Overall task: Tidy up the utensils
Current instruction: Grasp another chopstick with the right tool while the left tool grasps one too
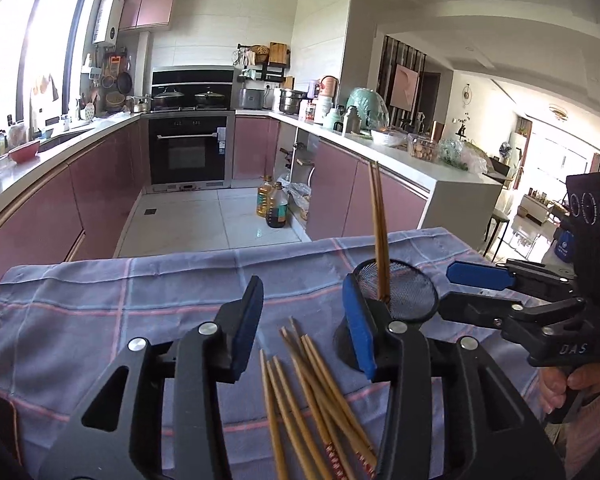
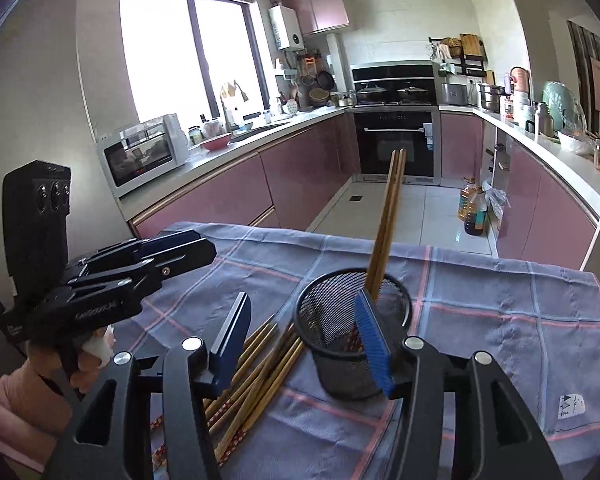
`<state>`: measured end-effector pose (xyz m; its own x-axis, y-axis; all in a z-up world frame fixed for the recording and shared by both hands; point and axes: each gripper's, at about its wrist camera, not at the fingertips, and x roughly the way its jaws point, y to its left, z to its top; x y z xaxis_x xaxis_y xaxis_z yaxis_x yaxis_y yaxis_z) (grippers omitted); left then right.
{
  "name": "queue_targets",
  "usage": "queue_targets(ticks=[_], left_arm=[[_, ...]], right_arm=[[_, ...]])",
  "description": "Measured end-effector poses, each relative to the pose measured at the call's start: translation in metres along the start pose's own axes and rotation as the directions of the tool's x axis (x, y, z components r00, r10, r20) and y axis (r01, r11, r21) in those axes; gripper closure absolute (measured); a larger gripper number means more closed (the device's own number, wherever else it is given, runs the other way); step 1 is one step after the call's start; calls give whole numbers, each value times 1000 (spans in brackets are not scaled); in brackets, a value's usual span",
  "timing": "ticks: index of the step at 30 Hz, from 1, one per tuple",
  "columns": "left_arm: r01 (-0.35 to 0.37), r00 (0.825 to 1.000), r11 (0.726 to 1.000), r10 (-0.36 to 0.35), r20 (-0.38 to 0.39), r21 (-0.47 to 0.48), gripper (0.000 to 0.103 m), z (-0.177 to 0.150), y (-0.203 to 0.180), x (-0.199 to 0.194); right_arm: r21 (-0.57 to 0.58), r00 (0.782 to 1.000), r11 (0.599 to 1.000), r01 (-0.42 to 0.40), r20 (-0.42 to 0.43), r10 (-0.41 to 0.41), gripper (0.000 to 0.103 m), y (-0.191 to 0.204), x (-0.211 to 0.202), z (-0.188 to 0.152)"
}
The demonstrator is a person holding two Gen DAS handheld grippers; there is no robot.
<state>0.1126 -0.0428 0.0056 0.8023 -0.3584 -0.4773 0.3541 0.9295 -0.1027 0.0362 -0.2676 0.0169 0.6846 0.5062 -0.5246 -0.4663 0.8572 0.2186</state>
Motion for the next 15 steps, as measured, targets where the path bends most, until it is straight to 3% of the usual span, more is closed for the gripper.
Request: queue_targets(ticks=[4,7,9,15], left_arm=[[-30,995,1000,30,-92,0,61,-31,16,-3],[-40,986,999,38,-161,-8,62,-55,23,2],[-39,978,999,36,-205,-11,63,-69,26,7],[-25,956,999,16,-292,-29,65,-97,30,22]], right_arm=[[-3,995,999,-34,-93,34,53,17,22,-24],[15,983,998,-54,-175,55,67,25,45,-38],[21,975,999,-48,-216,52,69,29,59,-45],[34,960,999,-19,-279,28,79,36,85,-56]])
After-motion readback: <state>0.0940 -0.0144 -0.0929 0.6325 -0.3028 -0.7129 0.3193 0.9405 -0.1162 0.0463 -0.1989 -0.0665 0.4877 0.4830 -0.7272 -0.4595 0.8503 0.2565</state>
